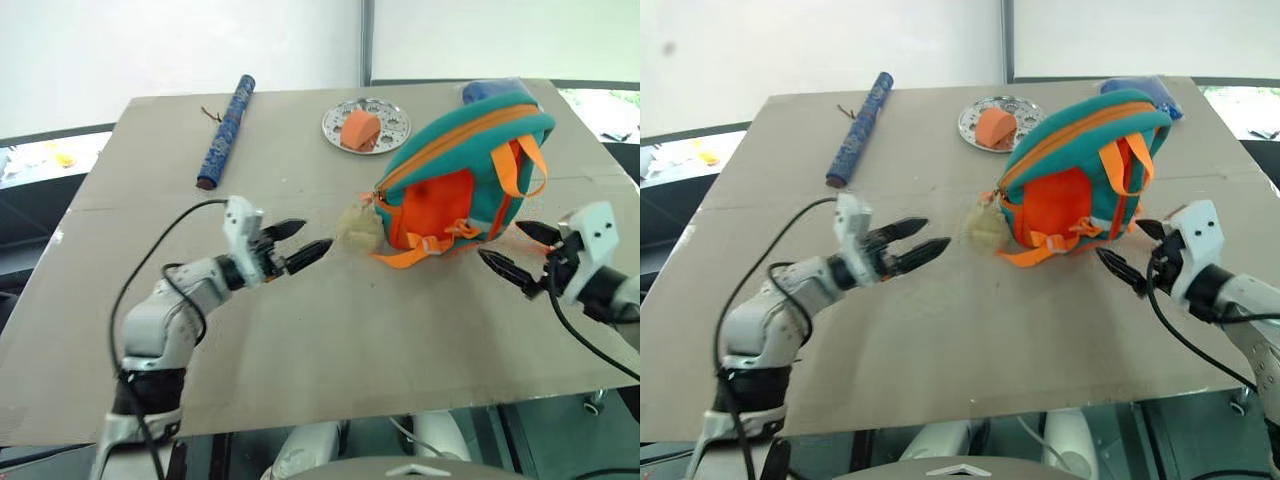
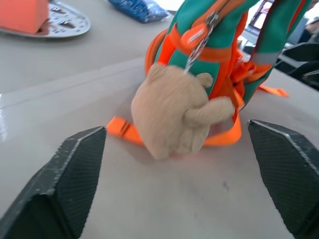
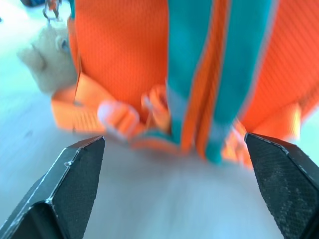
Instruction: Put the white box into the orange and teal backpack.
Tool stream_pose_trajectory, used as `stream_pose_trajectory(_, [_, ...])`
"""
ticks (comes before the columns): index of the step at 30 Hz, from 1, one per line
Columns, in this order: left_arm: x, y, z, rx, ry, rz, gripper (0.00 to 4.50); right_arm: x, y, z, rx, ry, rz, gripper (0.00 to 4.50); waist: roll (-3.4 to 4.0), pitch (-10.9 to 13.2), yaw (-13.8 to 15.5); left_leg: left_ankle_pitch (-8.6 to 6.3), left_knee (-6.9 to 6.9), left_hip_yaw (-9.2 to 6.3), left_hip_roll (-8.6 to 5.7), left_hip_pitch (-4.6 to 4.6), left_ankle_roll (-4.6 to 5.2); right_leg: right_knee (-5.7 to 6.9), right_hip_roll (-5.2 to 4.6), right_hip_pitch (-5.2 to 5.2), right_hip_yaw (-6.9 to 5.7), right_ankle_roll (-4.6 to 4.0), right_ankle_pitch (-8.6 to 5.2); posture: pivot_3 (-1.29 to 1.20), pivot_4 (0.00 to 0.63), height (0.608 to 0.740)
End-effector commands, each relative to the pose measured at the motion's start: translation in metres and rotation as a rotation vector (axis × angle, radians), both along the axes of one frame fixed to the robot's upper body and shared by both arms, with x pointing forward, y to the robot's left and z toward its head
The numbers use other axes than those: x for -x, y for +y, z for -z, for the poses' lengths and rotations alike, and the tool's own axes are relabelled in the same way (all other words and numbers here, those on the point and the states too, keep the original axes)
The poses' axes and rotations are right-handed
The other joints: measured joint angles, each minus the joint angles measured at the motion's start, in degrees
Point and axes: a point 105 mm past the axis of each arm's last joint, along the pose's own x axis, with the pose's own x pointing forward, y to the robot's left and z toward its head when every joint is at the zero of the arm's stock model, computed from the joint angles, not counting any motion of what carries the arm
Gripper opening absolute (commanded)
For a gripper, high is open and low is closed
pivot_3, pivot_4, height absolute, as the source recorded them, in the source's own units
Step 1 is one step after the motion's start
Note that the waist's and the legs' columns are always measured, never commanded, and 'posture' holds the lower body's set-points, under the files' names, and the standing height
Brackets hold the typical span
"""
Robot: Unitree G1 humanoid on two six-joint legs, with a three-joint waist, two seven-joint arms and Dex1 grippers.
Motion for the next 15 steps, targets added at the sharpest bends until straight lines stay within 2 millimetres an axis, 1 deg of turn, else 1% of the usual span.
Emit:
stream_pose_trajectory(1, [0.015,0.013,-0.004,-0.069,-0.052,-0.037,4.49,0.02,0.002,-0.011,0.03,-0.038,-0.058,4.5,0.01,0.0,0.0,0.0,0.0,0.02,0.02,0.07,0.0,0.02,0.02,0.05,0.03,0.0,0.0,0.0,0.15,0.733])
stream_pose_trajectory(3, [0.025,0.025,0.003,-0.128,-0.045,-0.059,4.49,0.03,-0.003,-0.007,0.06,-0.013,-0.055,4.5,0.01,0.0,-0.1,0.0,-0.01,0.12,0.09,0.12,-0.01,0.03,0.1,0.06,0.11,0.02,-0.02,0.0,0.15,0.733])
stream_pose_trajectory(6, [0.042,0.047,0.008,-0.189,-0.026,-0.095,4.49,0.042,-0.013,-0.002,0.09,0.025,-0.022,4.5,0.01,0.0,-0.1,-0.01,-0.01,0.27,0.27,0.17,-0.02,0.03,0.25,0.09,0.18,0.04,-0.03,0.0,0.15,0.733])
stream_pose_trajectory(8, [0.049,0.056,0.01,-0.216,-0.017,-0.107,4.49,0.048,-0.018,0.001,0.11,0.048,-0.015,4.5,0.01,0.0,-0.1,-0.01,-0.02,0.39,0.36,0.19,-0.02,0.01,0.34,0.08,0.24,0.04,-0.03,0.0,0.15,0.733])
stream_pose_trajectory(12, [0.059,0.064,0.013,-0.229,0.005,-0.107,4.49,0.058,-0.022,0.008,0.151,0.087,-0.026,4.5,0.0,0.0,0.1,-0.02,-0.02,0.67,0.38,0.19,-0.02,-0.01,0.36,0.09,0.26,0.05,-0.04,0.0,0.15,0.733])
stream_pose_trajectory(15, [0.066,0.067,0.017,-0.223,0.04,-0.108,4.49,0.058,-0.026,0.011,0.146,0.092,-0.011,4.5,0.0,0.0,0.1,-0.02,-0.02,0.7,0.4,0.19,-0.01,-0.03,0.36,0.09,0.28,0.04,-0.03,0.0,0.15,0.733])
